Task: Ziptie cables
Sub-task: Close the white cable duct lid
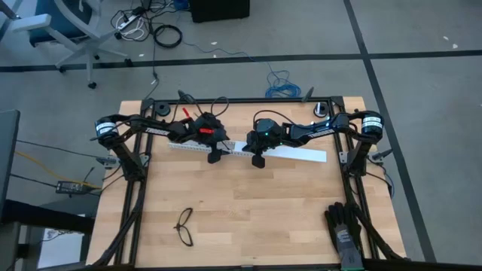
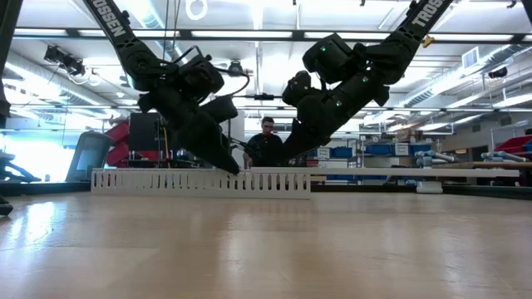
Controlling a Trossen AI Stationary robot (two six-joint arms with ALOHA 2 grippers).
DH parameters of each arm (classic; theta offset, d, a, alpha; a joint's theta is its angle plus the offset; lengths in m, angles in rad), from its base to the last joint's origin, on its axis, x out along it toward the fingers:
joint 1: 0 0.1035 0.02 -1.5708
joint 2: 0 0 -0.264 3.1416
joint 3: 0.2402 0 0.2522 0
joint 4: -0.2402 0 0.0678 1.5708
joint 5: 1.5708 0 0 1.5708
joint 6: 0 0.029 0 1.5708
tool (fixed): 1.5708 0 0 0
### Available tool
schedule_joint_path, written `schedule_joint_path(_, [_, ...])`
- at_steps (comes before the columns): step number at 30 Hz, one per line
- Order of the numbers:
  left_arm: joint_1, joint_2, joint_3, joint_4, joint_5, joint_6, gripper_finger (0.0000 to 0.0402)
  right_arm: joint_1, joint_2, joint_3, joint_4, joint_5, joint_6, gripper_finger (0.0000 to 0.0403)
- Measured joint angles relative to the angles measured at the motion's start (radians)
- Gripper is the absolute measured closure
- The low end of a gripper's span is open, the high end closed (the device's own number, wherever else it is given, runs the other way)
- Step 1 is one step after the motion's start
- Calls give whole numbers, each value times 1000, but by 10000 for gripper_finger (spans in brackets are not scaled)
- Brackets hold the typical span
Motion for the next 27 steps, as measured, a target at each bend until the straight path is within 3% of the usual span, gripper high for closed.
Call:
schedule_joint_path(21, [0, 0, 0, -24, -99, -1, 67, -1, -1, 0, 11, -7, 2, 403])
schedule_joint_path(27, [0, 1, 0, -32, -99, 0, 73, -15, 1, 1, -41, 95, 10, 403])
